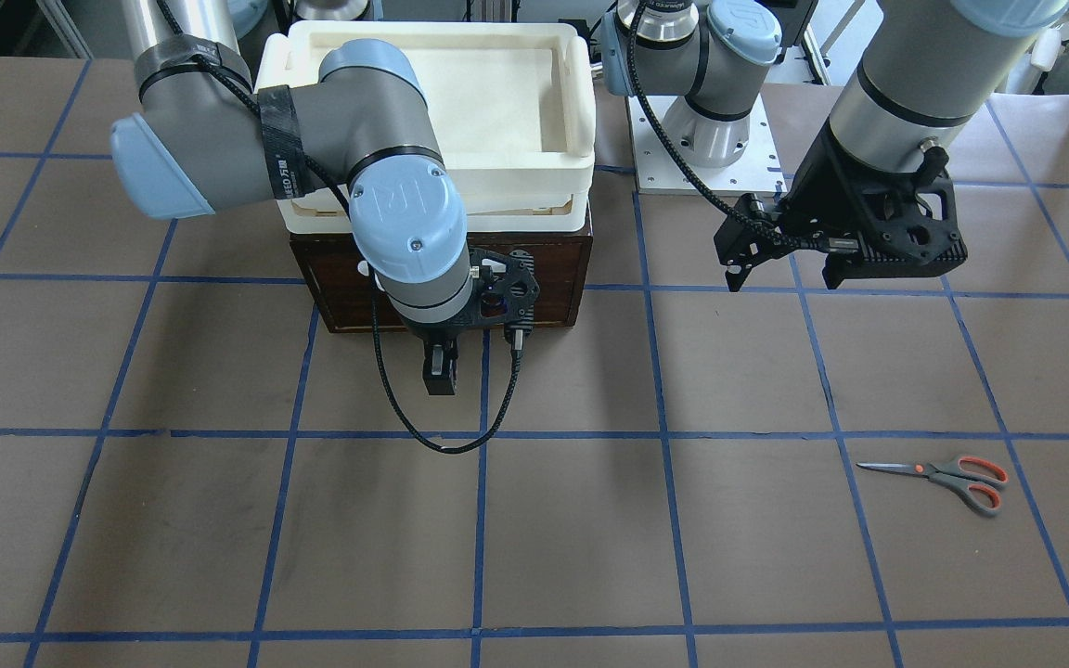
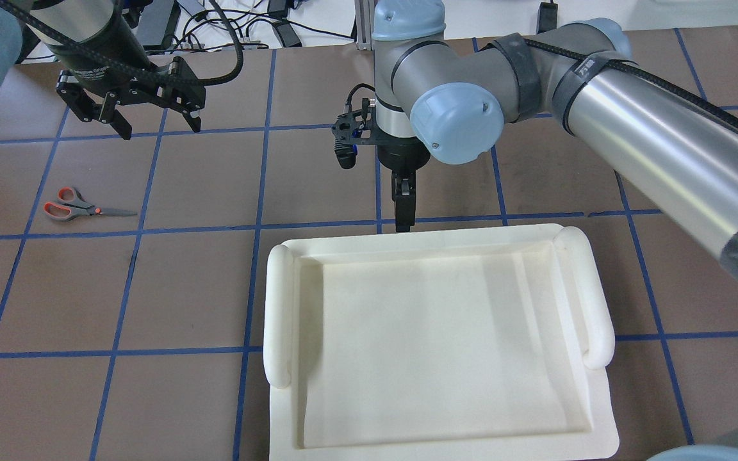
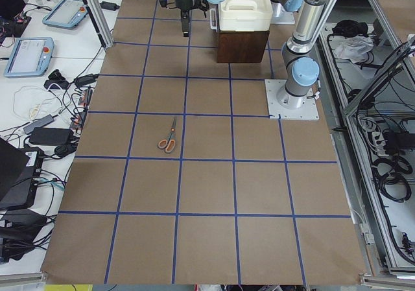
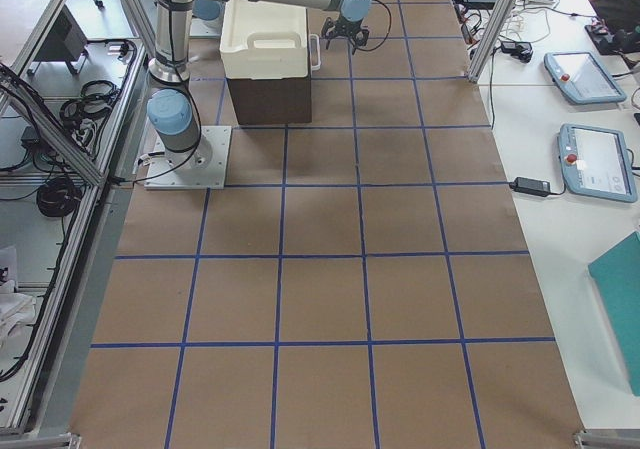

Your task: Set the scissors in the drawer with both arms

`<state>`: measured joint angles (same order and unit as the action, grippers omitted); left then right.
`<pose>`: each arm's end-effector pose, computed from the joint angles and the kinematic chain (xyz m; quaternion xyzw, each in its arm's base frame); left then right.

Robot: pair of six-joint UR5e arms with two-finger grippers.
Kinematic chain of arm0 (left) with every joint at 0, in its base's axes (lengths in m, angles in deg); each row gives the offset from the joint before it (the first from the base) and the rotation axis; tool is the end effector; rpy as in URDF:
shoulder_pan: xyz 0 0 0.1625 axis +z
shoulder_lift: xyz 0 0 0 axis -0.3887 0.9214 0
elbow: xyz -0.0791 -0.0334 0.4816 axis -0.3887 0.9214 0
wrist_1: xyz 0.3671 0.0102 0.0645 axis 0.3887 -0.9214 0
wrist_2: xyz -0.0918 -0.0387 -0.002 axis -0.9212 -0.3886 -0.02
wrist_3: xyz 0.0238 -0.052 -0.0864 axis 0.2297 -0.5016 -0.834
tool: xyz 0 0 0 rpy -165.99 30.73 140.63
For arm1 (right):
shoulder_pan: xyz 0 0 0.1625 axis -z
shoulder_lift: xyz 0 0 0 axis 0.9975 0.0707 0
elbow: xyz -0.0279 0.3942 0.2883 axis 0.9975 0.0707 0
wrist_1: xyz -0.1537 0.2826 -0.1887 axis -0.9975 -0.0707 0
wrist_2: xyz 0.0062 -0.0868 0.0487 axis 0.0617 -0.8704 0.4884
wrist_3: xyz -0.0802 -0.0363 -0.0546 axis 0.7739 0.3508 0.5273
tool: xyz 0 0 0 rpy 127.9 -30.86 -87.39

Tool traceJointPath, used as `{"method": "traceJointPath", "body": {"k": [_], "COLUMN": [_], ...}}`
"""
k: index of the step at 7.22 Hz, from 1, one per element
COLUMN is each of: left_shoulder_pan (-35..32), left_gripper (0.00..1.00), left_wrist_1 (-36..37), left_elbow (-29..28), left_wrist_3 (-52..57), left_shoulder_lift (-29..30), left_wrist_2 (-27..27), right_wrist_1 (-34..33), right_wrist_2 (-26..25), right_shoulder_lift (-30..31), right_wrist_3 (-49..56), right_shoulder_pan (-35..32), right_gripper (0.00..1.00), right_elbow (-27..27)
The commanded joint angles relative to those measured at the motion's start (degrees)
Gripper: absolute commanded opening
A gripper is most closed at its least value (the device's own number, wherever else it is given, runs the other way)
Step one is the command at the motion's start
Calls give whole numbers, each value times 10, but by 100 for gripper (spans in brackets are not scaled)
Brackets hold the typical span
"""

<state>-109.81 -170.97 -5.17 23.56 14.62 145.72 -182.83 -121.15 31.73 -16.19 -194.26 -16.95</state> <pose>-0.1085 -0.4941 0.5553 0.0326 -0.9994 0.0065 0.0069 0.3230 -0.5173 0.3868 -0.6992 0.7058 0.0668 0.0922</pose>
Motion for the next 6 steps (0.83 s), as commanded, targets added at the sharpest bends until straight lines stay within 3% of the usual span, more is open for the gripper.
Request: {"method": "traceJointPath", "body": {"k": [1,2,6], "left_shoulder_pan": [-1,-1,5], "left_gripper": [100,100,100], "left_wrist_1": [-1,0,1], "left_elbow": [0,0,0], "left_wrist_3": [1,1,5], "left_shoulder_lift": [-14,-13,-13], "left_wrist_2": [-2,-7,-5], "right_wrist_1": [36,88,70], "right_wrist_2": [8,4,-2], "right_shoulder_lift": [4,13,-3], "right_wrist_3": [70,88,64], "right_shoulder_pan": [-1,6,6], "right_gripper": [100,100,100], "right_elbow": [-1,4,3]}}
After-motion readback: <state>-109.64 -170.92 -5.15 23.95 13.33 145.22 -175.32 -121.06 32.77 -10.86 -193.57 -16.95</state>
